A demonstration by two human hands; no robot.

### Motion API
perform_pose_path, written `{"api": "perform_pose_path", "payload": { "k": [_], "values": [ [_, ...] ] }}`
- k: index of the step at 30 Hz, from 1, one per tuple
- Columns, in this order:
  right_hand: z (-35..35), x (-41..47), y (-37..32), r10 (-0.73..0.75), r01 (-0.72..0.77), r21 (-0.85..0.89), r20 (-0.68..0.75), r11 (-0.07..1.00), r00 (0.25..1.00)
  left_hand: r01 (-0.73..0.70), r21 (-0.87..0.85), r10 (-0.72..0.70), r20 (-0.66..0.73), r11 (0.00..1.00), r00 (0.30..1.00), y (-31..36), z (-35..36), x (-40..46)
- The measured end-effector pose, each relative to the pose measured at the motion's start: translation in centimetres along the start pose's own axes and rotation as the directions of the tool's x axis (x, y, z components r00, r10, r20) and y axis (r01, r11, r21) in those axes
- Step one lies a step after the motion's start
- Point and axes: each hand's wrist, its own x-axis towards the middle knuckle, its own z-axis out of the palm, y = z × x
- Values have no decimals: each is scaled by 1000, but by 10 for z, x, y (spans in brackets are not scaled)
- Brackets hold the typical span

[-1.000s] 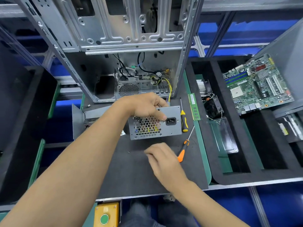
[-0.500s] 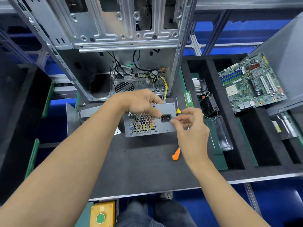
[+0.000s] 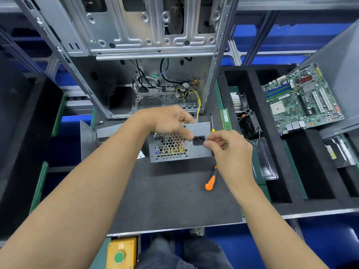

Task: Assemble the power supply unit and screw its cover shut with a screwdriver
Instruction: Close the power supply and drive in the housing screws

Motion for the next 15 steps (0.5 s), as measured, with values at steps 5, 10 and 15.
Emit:
{"api": "perform_pose_path", "payload": {
  "k": [5, 10, 15],
  "values": [
    [-1, 0, 2, -42, 42, -49, -3, 998, 999, 1, -12, -1, 9, 1000, 1000, -1, 1, 0],
    [-1, -2, 2, -30, 32, -117, 12, 993, 999, 9, -26, -8, 23, 1000, 1000, -2, 1, 1],
    [-4, 6, -1, 150, -152, 15, 67, 988, 986, 0, -20, 1, 23, 1000, 1000, -2, 1, 2]
  ]
}}
